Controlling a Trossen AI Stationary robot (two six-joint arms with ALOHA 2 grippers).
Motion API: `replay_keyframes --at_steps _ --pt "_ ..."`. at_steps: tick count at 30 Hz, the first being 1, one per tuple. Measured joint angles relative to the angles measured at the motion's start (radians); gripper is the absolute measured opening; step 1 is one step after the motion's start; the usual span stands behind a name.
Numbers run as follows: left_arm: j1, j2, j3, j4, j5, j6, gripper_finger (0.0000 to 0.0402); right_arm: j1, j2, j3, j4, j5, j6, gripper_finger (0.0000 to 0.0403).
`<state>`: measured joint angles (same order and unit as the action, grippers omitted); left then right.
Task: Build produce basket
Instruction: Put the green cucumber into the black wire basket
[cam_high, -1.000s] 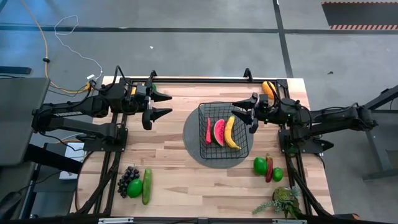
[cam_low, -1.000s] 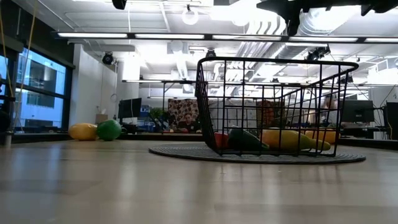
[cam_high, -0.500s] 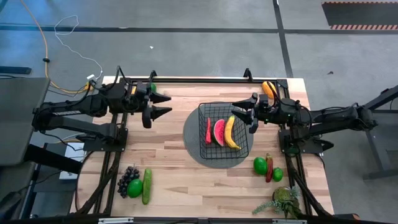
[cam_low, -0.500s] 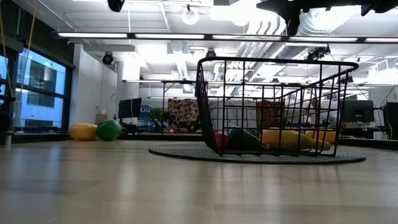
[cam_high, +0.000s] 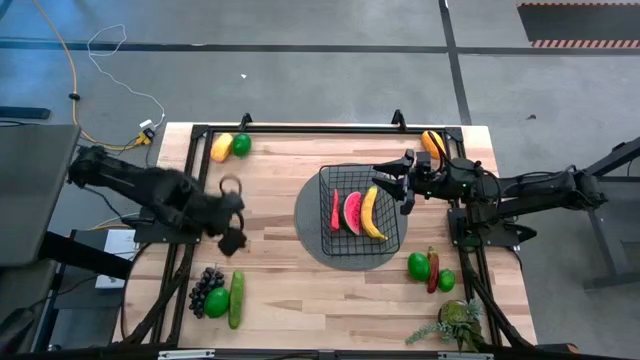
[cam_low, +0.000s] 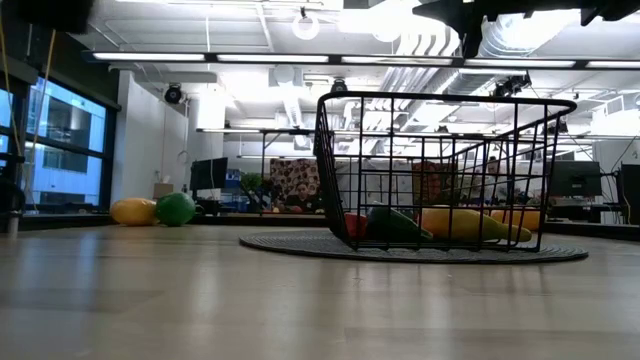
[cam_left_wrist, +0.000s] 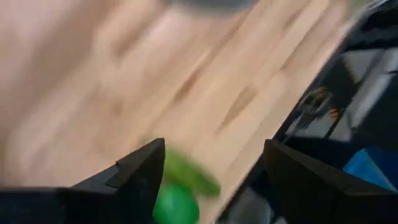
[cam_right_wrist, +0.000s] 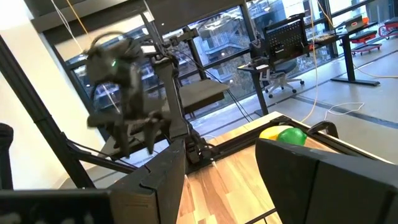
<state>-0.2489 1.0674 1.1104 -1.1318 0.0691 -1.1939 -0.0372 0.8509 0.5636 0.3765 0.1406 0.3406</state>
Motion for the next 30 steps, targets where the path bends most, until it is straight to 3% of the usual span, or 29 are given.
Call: replay_keyframes --at_steps 5,10,15,20,24,30 --pt "-0.187 0.097 0.0 -0.019 -0.002 -0.297 0.0264 -0.001 0.0 0.0 0.0 0.0 0.025 0.0178" --pt "-0.287 0.218 0.0 -0.019 0.009 -0.473 0.0264 -0.001 0.0 0.0 -0.001 0.0 0.025 0.0178" --pt "-0.333 0.285 -0.02 0.033 0.02 -0.535 0.0264 -0.001 0.0 0.0 -0.014 0.0 0.021 0.0178" --pt "-0.358 0.245 -0.157 0.218 0.024 -0.647 0.0264 -0.001 0.0 0.0 -0.043 0.0 0.027 0.0178" --pt "-0.37 0.217 -0.225 0.216 -0.002 -0.768 0.0264 -0.001 0.0 0.0 -0.05 0.0 0.028 0.0178" --pt "-0.361 0.23 -0.275 0.283 -0.038 -0.794 0.0264 -0.002 0.0 0.0 -0.053 0.0 0.025 0.0178"
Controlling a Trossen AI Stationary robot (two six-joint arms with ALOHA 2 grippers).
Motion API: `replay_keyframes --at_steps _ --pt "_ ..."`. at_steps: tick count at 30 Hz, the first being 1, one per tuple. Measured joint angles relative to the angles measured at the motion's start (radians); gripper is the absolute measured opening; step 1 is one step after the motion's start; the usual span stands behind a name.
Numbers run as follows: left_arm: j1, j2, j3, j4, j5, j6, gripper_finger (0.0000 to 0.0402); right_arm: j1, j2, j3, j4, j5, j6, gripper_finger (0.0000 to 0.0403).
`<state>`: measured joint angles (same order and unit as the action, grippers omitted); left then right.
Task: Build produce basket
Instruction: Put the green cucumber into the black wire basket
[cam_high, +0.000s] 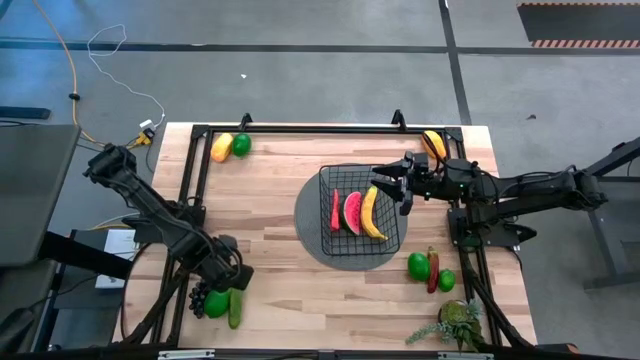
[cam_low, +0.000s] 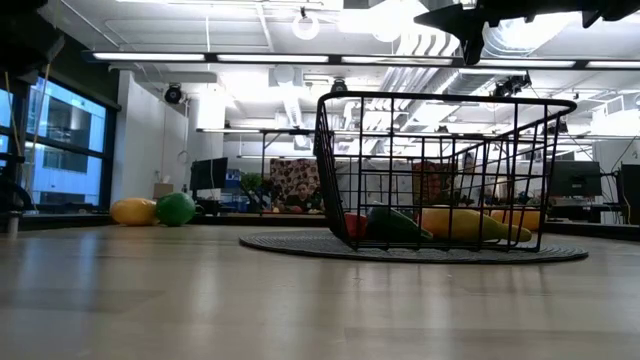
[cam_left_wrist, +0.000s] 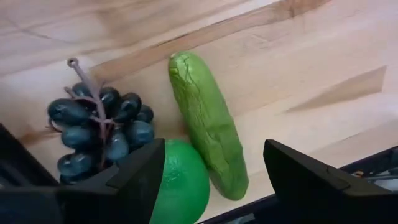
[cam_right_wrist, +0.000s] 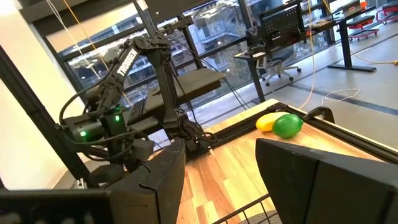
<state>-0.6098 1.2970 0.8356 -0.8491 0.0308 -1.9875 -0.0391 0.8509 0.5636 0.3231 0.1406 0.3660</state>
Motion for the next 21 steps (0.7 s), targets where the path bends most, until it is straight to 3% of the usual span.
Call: replay_keyframes --at_steps 21 --pt "0.049 0.226 -0.006 0.074 0.07 0.032 0.0264 0.0 0.001 0.0 -0.014 0.017 0.0 0.0178"
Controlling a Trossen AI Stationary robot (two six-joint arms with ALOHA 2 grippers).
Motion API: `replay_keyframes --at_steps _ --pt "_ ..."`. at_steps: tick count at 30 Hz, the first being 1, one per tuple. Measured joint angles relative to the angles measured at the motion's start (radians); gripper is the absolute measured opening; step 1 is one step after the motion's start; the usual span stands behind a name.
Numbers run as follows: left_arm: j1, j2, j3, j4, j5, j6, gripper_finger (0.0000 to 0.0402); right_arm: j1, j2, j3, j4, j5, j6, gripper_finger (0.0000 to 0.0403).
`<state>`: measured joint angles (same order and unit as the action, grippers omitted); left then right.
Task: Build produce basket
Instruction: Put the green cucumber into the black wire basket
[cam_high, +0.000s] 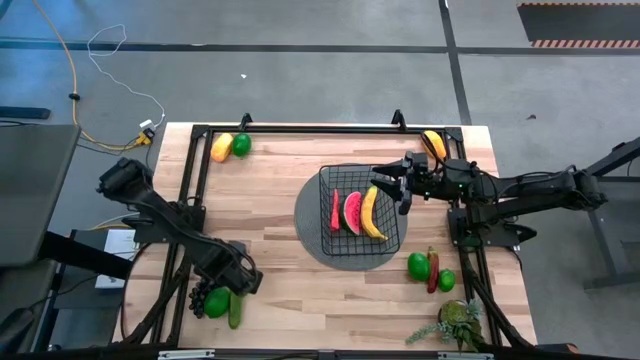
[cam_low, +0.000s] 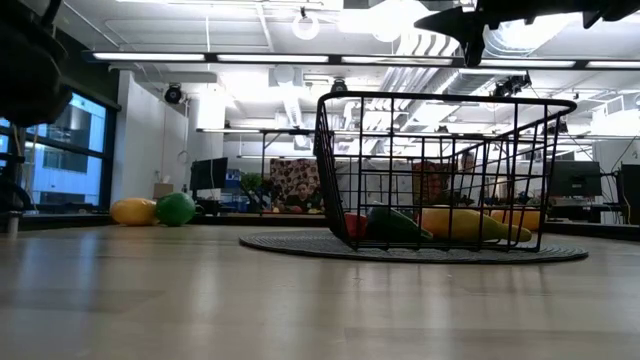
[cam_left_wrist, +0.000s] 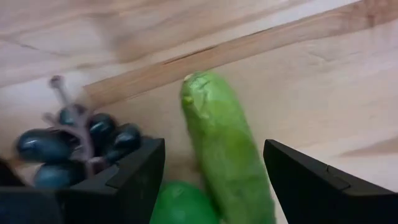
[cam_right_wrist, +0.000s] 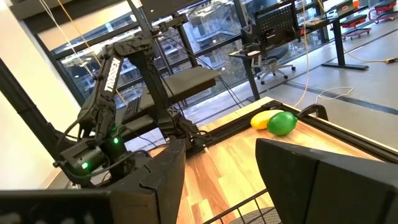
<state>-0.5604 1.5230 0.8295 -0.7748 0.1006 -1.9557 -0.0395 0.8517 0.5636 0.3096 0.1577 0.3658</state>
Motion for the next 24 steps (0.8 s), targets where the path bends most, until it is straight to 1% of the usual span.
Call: replay_keyframes --at_steps 8,15,22,24 --pt "0.005 0.069 0.0 0.08 0.0 -0.005 0.0264 0.0 0.0 0.0 -0.007 0.001 0.0 0.0178" --pt "0.005 0.117 0.001 0.091 0.004 -0.005 0.0264 0.0 0.0 0.0 -0.013 0.001 0.0 0.0178" --pt "0.005 0.129 0.003 0.094 0.011 0.019 0.0263 0.0 0.0 0.0 -0.014 0.002 -0.005 0.0178" --pt "0.005 0.129 0.003 0.094 0.011 0.033 0.0257 0.0 0.0 0.0 -0.013 0.002 -0.007 0.0178"
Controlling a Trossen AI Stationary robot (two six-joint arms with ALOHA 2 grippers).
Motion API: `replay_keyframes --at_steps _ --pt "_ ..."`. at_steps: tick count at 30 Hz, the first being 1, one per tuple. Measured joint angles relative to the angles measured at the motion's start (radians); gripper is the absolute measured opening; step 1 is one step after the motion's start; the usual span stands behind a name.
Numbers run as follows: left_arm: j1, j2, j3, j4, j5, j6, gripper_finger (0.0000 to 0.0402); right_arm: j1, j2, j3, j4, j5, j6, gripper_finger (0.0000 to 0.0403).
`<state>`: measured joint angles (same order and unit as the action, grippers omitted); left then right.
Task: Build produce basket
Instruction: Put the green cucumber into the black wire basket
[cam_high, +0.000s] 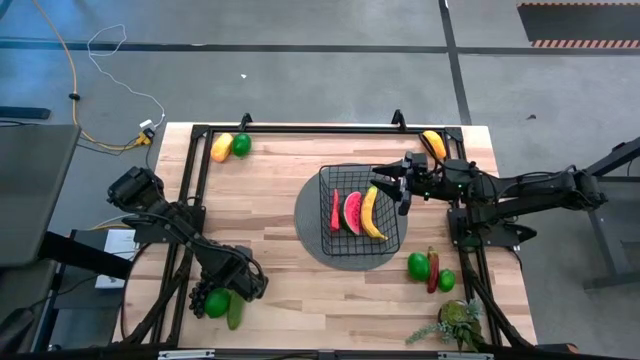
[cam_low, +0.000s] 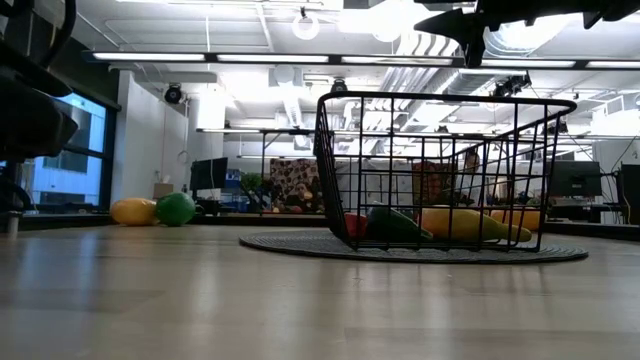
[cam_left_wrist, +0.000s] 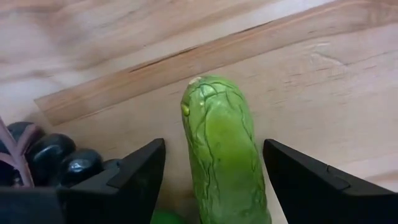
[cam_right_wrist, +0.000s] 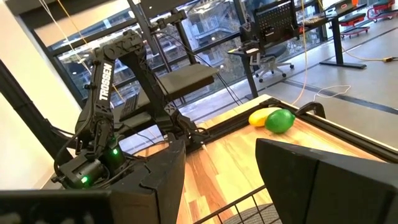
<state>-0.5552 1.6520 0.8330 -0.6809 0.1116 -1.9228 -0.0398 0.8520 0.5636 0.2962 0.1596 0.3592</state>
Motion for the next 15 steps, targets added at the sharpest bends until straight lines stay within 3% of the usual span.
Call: replay_keyframes --at_steps 15 --pt "0.004 0.001 -0.001 0.001 -0.003 0.06 0.0142 0.0 0.0 0.0 -0.001 0.0 -0.001 0.0178"
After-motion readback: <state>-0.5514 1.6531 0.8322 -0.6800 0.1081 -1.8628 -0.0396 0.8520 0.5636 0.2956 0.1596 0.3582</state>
